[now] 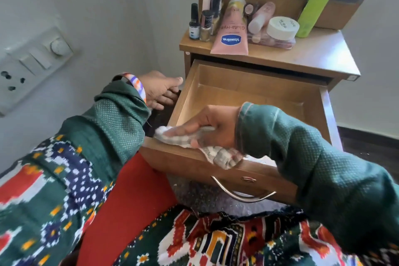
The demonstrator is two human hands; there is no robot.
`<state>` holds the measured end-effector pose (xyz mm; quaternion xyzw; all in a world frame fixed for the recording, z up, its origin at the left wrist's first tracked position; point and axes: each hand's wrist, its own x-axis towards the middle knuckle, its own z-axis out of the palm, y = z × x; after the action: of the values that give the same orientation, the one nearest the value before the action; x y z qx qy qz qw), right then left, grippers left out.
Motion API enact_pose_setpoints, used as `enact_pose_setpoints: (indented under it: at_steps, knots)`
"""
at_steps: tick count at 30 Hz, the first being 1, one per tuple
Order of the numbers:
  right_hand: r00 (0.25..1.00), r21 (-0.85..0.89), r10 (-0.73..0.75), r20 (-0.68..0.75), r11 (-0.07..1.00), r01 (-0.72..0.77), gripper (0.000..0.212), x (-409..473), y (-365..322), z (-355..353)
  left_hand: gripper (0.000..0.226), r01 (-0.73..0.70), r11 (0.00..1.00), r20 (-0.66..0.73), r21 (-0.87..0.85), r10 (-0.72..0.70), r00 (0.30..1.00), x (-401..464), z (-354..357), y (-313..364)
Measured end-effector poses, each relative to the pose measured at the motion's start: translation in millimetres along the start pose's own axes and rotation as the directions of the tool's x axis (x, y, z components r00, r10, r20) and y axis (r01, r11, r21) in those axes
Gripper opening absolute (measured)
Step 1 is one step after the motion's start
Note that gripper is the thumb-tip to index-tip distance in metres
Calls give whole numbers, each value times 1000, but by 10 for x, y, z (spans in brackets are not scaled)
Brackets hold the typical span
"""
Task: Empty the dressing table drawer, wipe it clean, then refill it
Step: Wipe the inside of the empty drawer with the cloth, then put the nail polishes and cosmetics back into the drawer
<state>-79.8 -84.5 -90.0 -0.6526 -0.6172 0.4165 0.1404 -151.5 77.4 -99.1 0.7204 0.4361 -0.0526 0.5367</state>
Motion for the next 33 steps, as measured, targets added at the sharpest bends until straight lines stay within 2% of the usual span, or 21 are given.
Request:
enact_pose_setpoints:
  at_steps: [1,3,5,7,11,14,17,19,22,24,25,27,29,30,31,33]
  knots:
    - [998,31,54,43,998,-55,42,-89,41,-34,44,-63,997,-88,43,67,994,10,23,-1]
    - [987,27,92,132,995,-96,45,-275,134,-116,31,-206,965,-284,160,245,927,26,66,11]
    - [980,-20,94,176,996,-92,45,-405,212,-200,22,-327,916,-358,230,393,847,-30,138,84]
    - [970,-7,126,206,992,-127,46,-407,199,-252,19,-437,845,-336,308,527,781,-137,231,199]
    - [961,17,160,224,986,-168,46,-304,197,-313,19,-625,642,-186,444,748,637,-314,355,406]
    - [942,-34,255,217,967,-254,44,-377,270,-414,21,-673,549,-106,495,807,581,-365,364,536]
    - [877,-136,392,278,920,-368,40,-628,391,-524,21,-694,476,-63,540,845,531,-381,369,639]
    - [870,-146,450,201,892,-428,36,-863,451,-635,22,-703,442,-40,557,860,508,-382,388,708]
    - [861,-133,476,-178,855,-501,30,-1184,472,-870,22,-722,448,-45,527,863,503,-353,480,851]
    - [761,25,455,-462,865,-502,19,-1291,458,-1026,21,-731,459,-44,505,860,509,-312,549,954]
    - [668,119,458,-586,864,-489,16,-1299,457,-1095,20,-737,456,-33,499,860,510,-292,581,1001]
    - [438,275,480,-760,849,-451,32,-1286,517,-1218,19,-748,442,-12,495,864,503,-282,639,1082]
    - [208,345,478,-854,818,-461,25,-1237,624,-1362,20,-754,423,-3,502,873,488,-284,666,1161]
    - [128,350,469,-874,789,-505,22,-1197,687,-1415,20,-752,420,-8,508,875,484,-288,665,1175]
    - [62,352,458,-887,756,-552,22,-1153,764,-1476,20,-748,419,-19,515,878,479,-286,652,1199]
    - [-18,350,447,-894,675,-650,25,-1055,888,-1558,20,-735,430,-56,524,879,474,-268,597,1240]
